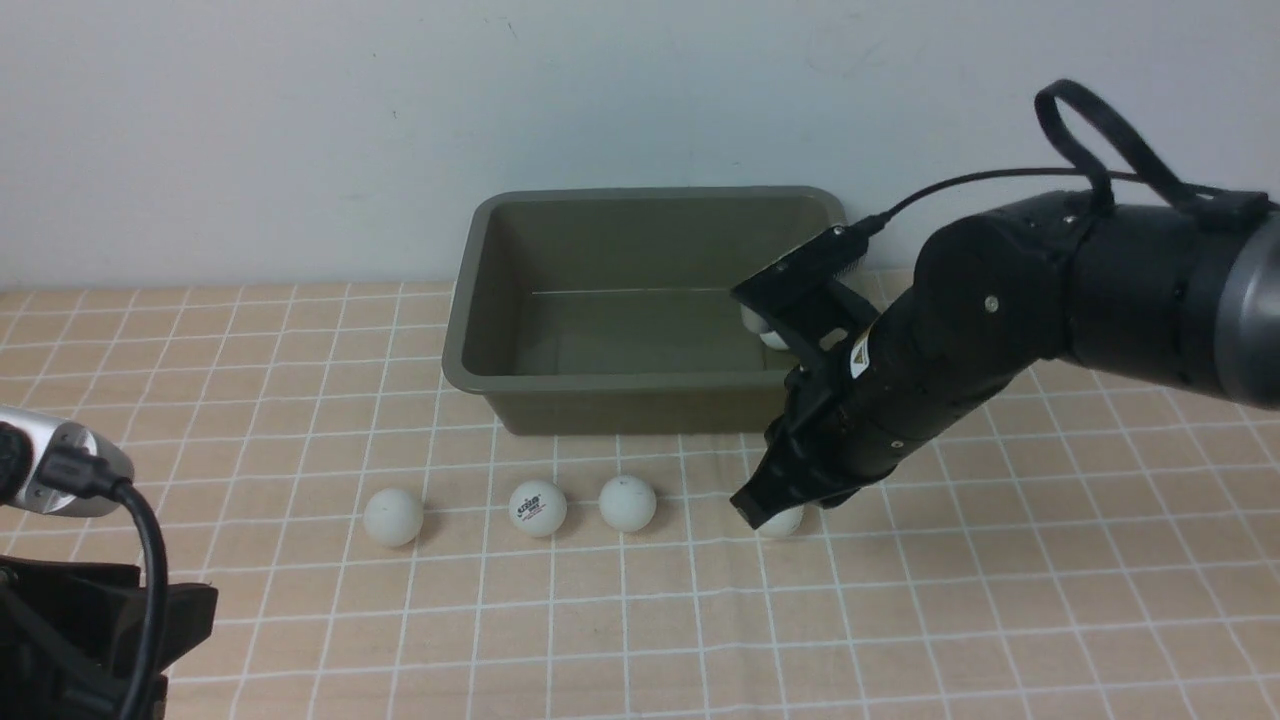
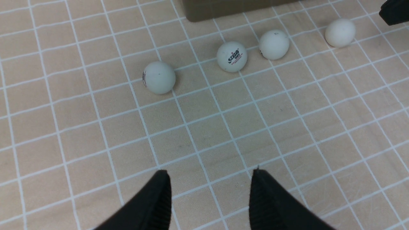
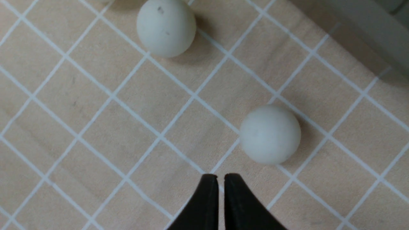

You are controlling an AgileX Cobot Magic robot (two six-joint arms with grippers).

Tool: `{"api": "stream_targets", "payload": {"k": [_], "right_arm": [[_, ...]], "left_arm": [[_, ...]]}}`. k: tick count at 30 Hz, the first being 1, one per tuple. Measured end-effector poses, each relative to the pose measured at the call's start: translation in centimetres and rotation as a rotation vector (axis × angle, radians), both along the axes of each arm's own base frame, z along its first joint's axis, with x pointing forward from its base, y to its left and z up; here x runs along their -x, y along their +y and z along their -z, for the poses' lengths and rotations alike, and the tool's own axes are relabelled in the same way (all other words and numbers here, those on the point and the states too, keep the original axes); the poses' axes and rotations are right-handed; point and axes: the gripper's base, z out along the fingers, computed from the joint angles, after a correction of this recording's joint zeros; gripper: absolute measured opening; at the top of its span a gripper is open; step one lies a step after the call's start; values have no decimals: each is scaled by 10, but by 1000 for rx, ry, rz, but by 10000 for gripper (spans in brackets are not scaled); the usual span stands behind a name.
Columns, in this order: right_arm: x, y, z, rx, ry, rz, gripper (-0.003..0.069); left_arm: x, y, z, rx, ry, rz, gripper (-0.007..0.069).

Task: Put the table tennis balls into the box on the light coffee tablecloth.
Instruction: 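Reach for and grasp a ping pong ball on the table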

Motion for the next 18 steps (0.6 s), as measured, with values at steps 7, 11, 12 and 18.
{"api": "stream_targets", "payload": {"k": [7, 11, 12, 18], "right_arm": [[-6, 3, -3, -4, -99, -68, 42], [-7, 3, -4, -2, -117, -83, 132], [-7, 3, -4, -2, -116, -83, 139], [-5, 2, -3, 0, -91, -67, 337]], "left_arm": [[0, 0, 0, 0, 0, 0, 278], [0, 0, 0, 0, 0, 0, 278], [0, 0, 0, 0, 0, 0, 278], [0, 0, 0, 0, 0, 0, 278]]}}
